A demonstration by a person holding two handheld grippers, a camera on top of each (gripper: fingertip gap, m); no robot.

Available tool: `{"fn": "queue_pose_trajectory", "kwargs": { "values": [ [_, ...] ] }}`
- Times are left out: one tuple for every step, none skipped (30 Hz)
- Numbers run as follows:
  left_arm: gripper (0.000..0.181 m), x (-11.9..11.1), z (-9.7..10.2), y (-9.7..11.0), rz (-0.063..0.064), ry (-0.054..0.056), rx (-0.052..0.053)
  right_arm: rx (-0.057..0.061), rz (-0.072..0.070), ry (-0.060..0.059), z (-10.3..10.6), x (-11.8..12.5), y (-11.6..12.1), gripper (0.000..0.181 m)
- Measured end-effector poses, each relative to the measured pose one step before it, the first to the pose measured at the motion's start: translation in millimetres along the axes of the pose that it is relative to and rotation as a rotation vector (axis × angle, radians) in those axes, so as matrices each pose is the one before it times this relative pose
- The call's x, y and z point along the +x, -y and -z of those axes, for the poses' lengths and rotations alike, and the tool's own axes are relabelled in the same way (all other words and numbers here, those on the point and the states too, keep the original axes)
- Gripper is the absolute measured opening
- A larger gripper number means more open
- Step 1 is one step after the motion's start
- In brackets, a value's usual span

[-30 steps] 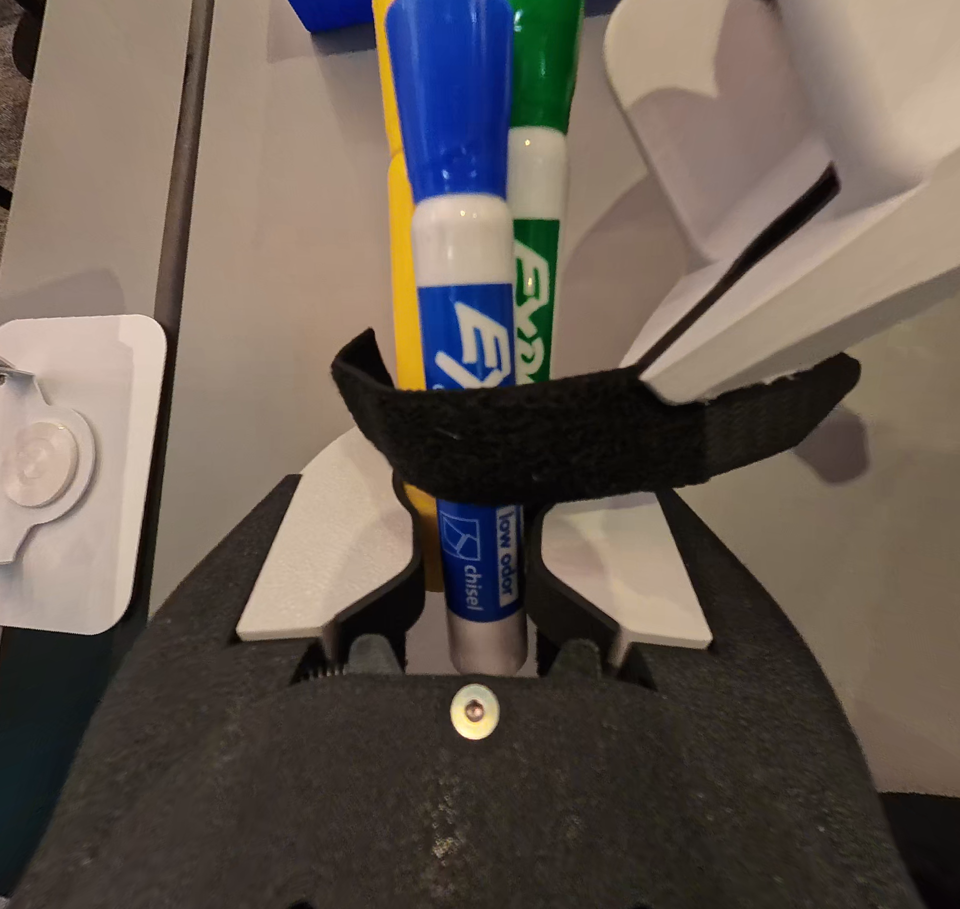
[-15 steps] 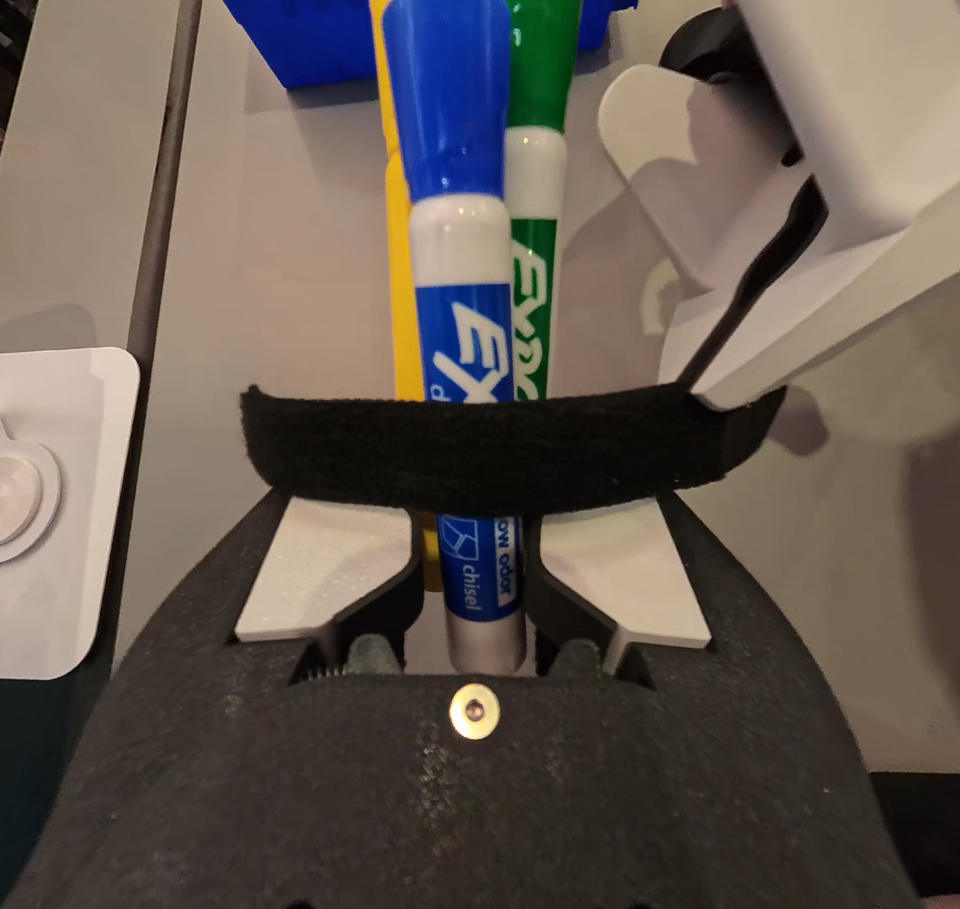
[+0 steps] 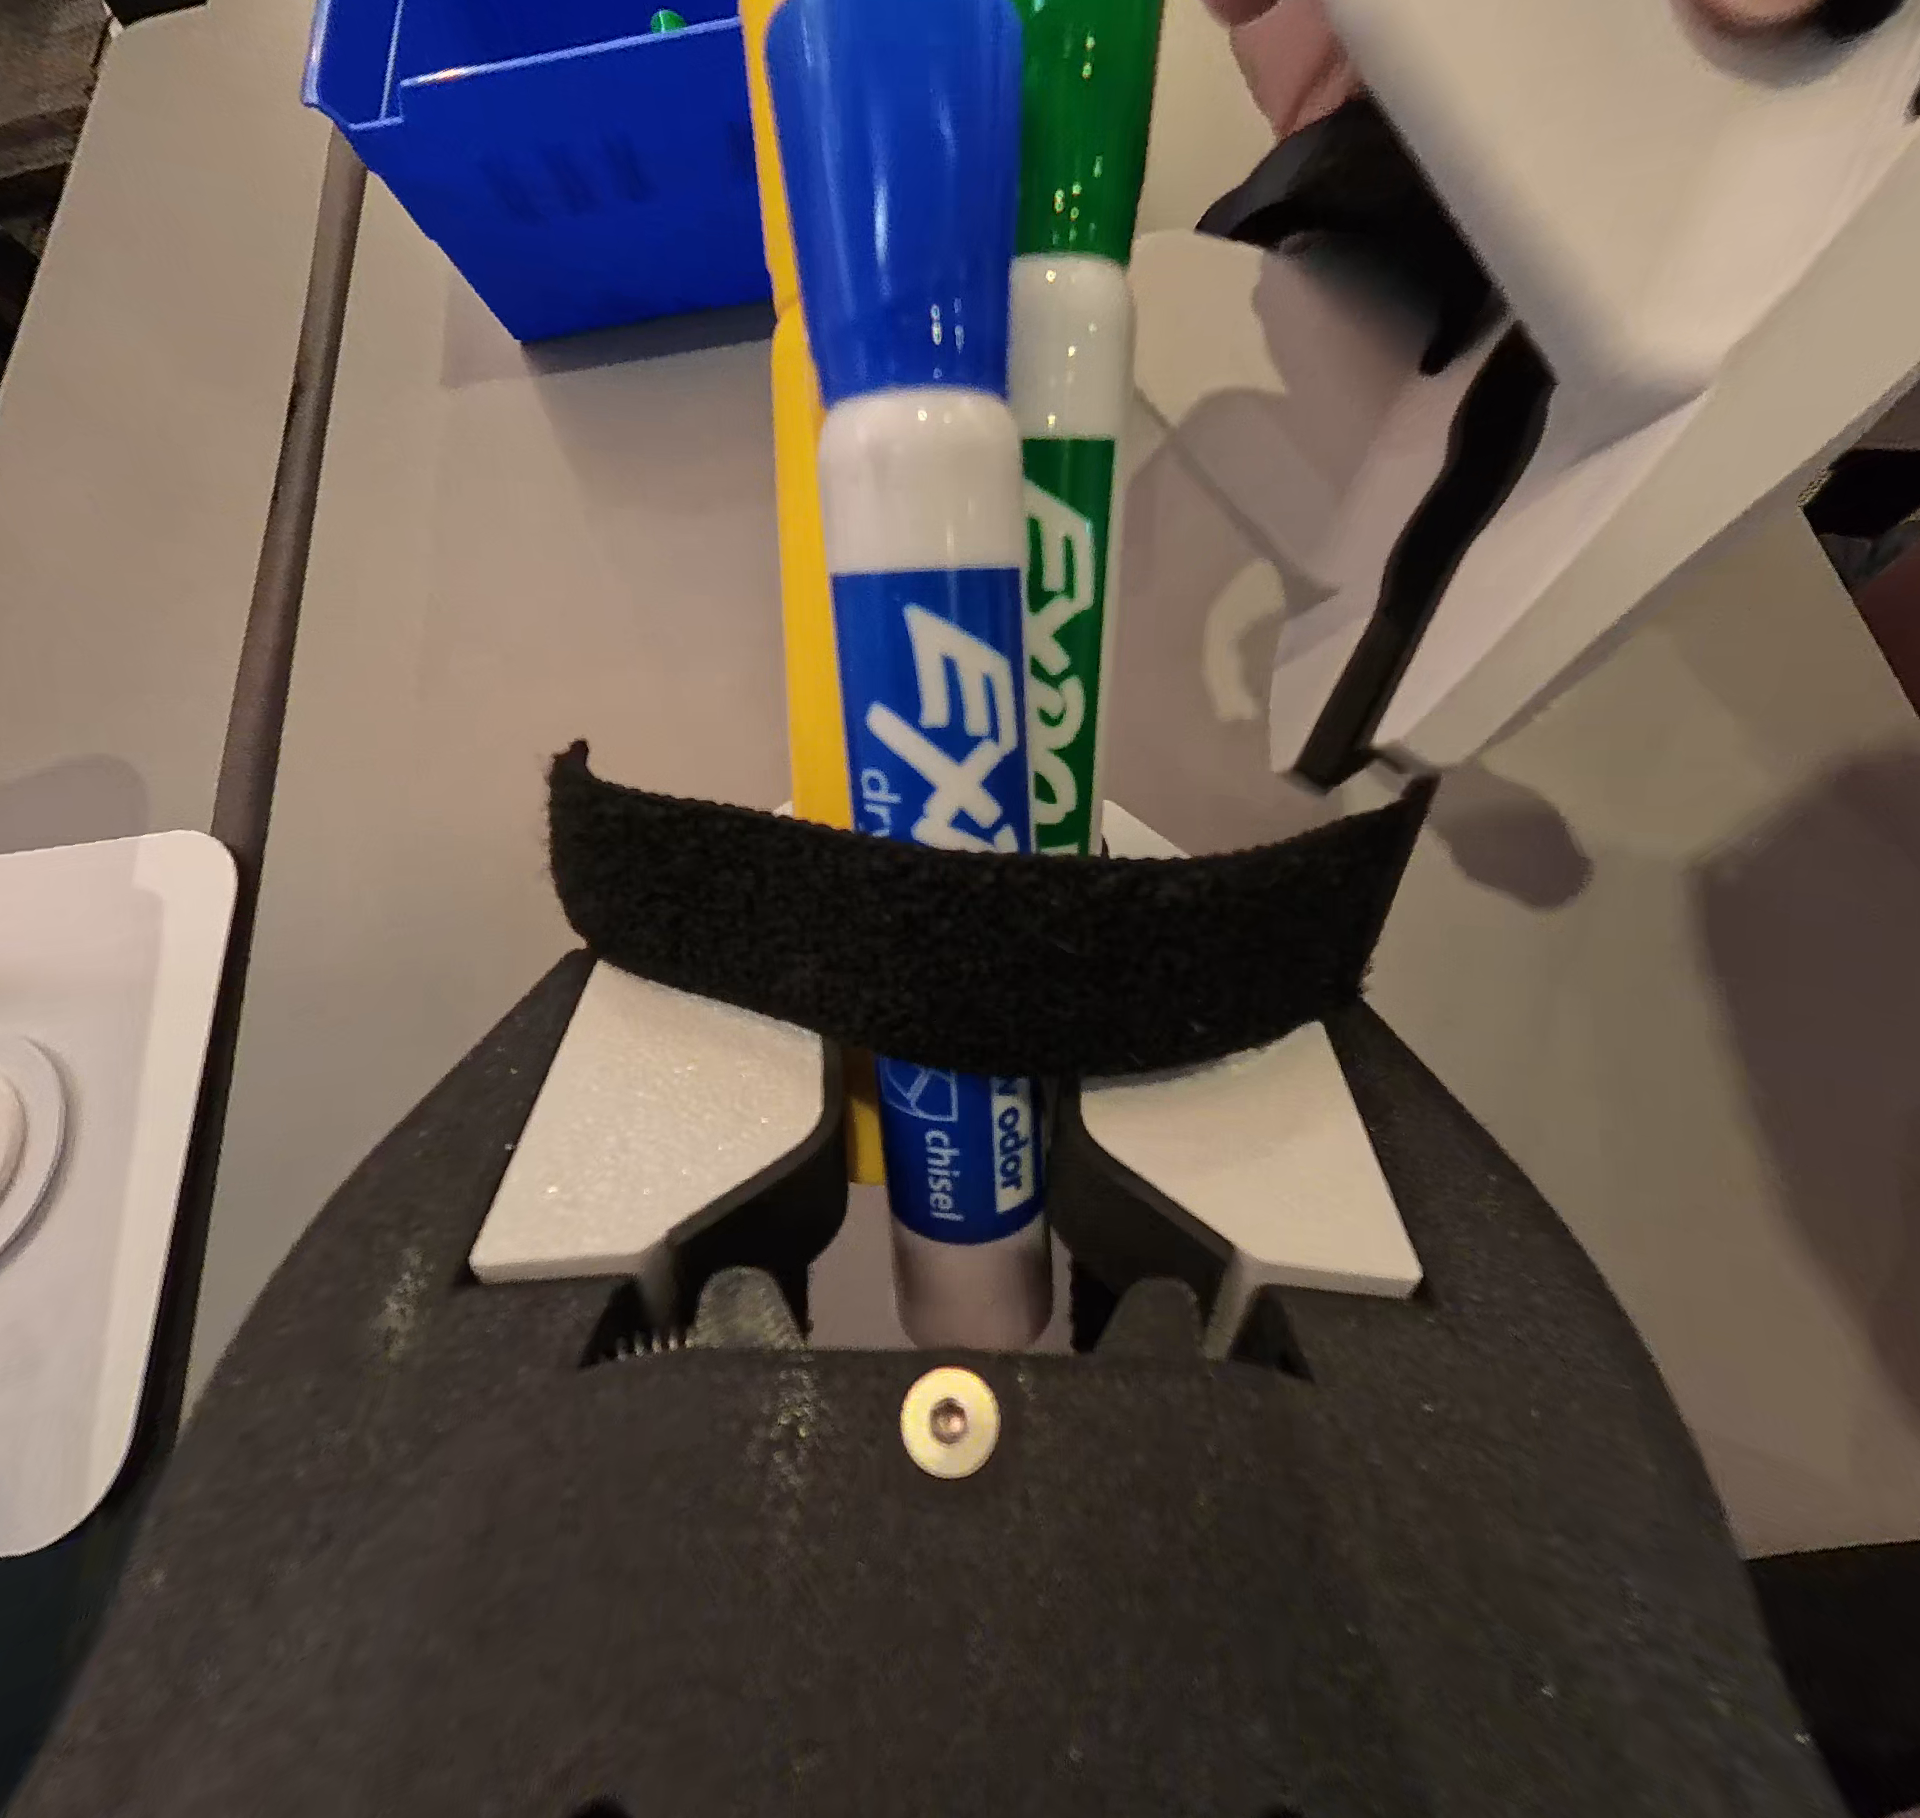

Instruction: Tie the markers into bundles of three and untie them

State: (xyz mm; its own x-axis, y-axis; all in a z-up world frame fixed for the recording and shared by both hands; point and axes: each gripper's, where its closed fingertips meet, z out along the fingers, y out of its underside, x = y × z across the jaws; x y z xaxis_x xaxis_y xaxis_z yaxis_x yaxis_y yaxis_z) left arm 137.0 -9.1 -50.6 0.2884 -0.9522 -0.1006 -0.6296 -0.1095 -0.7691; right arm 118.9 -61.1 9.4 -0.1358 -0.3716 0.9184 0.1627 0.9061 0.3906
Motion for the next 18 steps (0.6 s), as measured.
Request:
{"fn": "queue_pose_trajectory", "kwargs": {
  "values": [
    [0.042, -1.26, 0.65, -0.97, 0.0018, 0.0055, -0.0013, -0.0081, -0.011, 0.0048, 1.23, 1.25, -1.84, 0.01],
    [0.042, -1.42, 1.18, -0.66, -0.0025, 0.0075, 0.0012, -0.0081, -0.0206, -0.0026, 2.1, 2.95, -2.69, 0.01],
    [0.042, -0.36, 1.81, -0.19, -0.0006, 0.0008, 0.0039, -0.0061, -0.0352, -0.012, 2.81, 5.23, -3.55, 0.01],
    [0.042, -0.52, 2.25, 0.19, -0.001, 0.0028, 0.0066, -0.0024, -0.0501, -0.0203, 3.83, 7.25, -4.26, 0.01],
    [0.042, -1.38, 2.78, 0.14, 0.001, 0.0079, 0.0049, 0.0096, -0.0788, -0.032, 4.6, 9.78, -4.53, 0.01],
    [0.042, -1.27, 3.09, -0.17, 0.0045, 0.0068, 0.0026, 0.0264, -0.1121, -0.0357, 5.56, 11.21, -4.17, 0.01],
    [0.042, -1.25, 3.32, 0.1, 0.0001, 0.0076, 0.0059, 0.042, -0.1368, -0.0295, 6.26, 11.32, -3.51, 0.01],
    [0.042, -0.68, 3.54, 0.59, -0.0026, 0.0056, 0.0082, 0.0508, -0.1566, -0.032, 6.56, 12.2, -3.58, 0.011],
    [0.042, -0.35, 3.72, 1.36, -0.0018, 0.0042, 0.0109, 0.0604, -0.1772, -0.0417, 6.57, 13.9, -3.74, 0.015],
    [0.042, 0.47, 3.61, 1.23, 0.0016, -0.0015, 0.0096, 0.0733, -0.1896, -0.0241, 5.64, 11.9, -2.4, 0.02],
    [0.042, 0.61, 3.38, 1.46, -0.0031, -0.0003, 0.0102, 0.0645, -0.1748, 0.0042, 4.82, 8.26, -2.95, 0.021],
    [0.042, 0.0, 3.04, 1.49, -0.0053, 0.0051, 0.0096, 0.0342, -0.1455, 0.0064, 3.89, 7.68, -6.48, 0.03],
    [0.042, -0.1, 2.18, 0.94, 0.0028, 0.0021, 0.0047, 0.0065, -0.126, 0.0015, 1.6, 7.29, -9.68, 0.045],
    [0.042, -0.62, 1.15, 0.86, 0.0032, 0.0074, 0.0021, -0.0192, -0.1159, 0.0051, -1.01, 5.52, -12.18, 0.056],
    [0.042, -0.32, 0.24, 1.32, -0.0003, 0.0065, 0.0005, -0.0289, -0.1051, 0.0072, -3.5, 3.95, -12.59, 0.07],
    [0.042, 1.58, -0.59, 1.64, -0.0051, -0.0034, 0.0015, -0.0212, -0.0898, 0.0169, -5.22, 1.25, -10.73, 0.085],
    [0.042, 3.9, -1.18, 2.17, -0.0094, -0.0171, 0.0056, -0.0078, -0.0769, 0.0382, -5.4, -2.92, -7.98, 0.092],
    [0.042, 4.5, -1.36, 2.68, -0.0098, -0.0218, 0.0103, 0.0017, -0.0651, 0.0413, -4.76, -4.21, -5.71, 0.096]
  ]
}}
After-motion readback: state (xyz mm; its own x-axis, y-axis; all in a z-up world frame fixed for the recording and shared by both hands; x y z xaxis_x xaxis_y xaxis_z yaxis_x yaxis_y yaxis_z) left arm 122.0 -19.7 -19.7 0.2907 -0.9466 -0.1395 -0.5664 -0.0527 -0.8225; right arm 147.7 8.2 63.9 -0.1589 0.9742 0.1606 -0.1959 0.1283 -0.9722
